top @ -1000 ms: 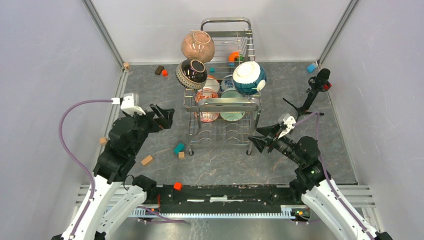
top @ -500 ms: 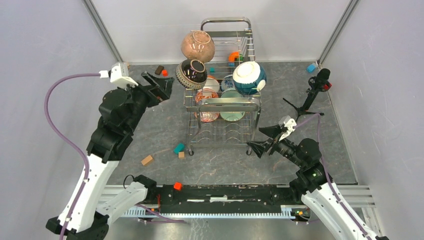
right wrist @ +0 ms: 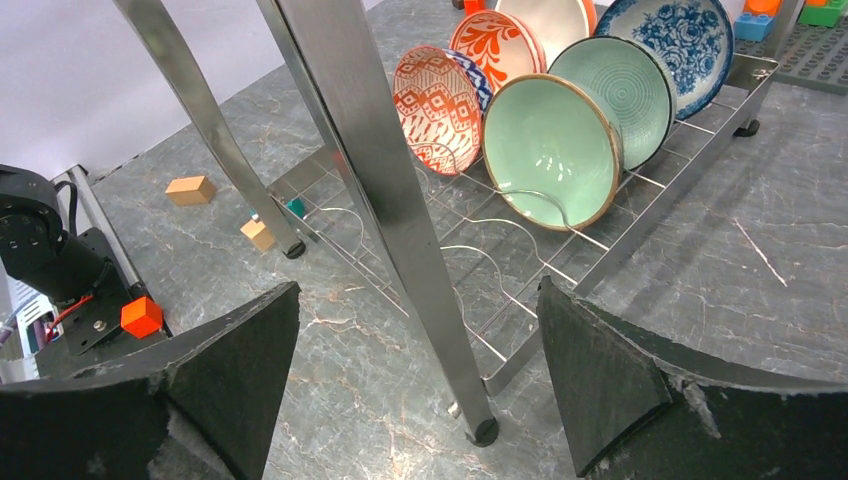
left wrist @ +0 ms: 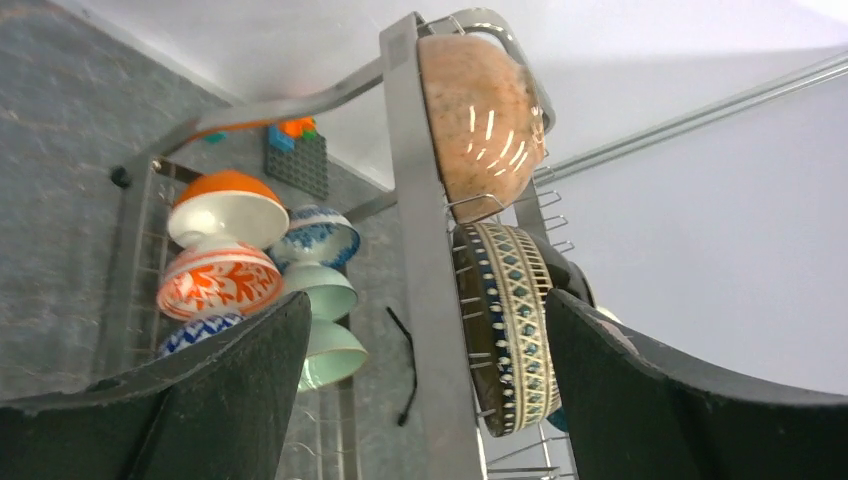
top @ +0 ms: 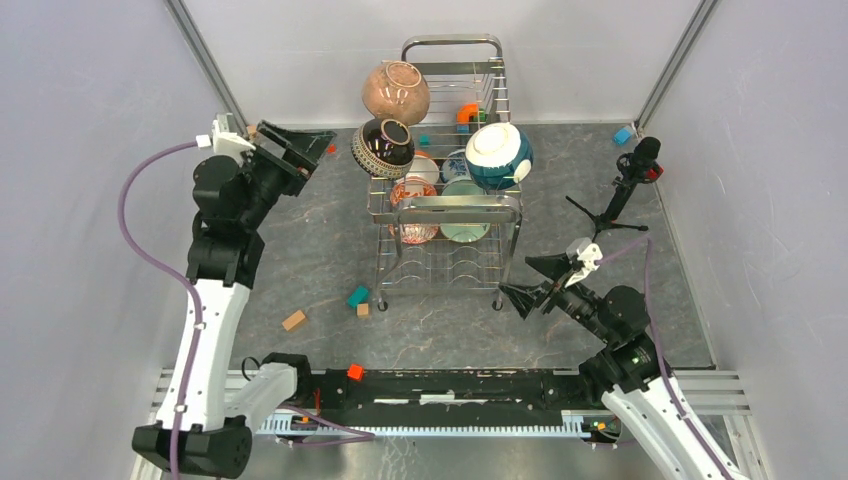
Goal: Unload the bowls from the dish rack
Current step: Pick up the bowl from the dish rack.
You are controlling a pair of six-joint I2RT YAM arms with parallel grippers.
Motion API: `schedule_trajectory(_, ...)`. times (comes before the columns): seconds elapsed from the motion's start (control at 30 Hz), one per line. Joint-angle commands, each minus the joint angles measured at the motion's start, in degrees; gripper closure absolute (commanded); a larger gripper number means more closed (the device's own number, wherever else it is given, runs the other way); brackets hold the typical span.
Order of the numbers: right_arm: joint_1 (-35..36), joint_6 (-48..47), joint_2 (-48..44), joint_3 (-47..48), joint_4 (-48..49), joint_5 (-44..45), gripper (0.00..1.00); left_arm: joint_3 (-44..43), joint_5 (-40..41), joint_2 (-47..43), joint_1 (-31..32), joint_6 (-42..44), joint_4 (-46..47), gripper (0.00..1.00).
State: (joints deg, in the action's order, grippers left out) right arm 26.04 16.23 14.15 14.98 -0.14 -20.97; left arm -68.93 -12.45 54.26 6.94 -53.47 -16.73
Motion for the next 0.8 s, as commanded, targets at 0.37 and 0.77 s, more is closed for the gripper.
schedule_trajectory(0.37, 0.2, 1.4, -7.2, -5.8, 1.9, 2.7, 0.06, 15.0, -18.7, -0.6, -4.3, -16.0, 34.4, 0.00)
schedule_trajectory(0.77, 0.2, 2.4, -11.7, -10.0, 5.6, 3.7, 0.05, 18.0, -22.2, 2.3, -4.3, -20.7, 44.4, 0.01)
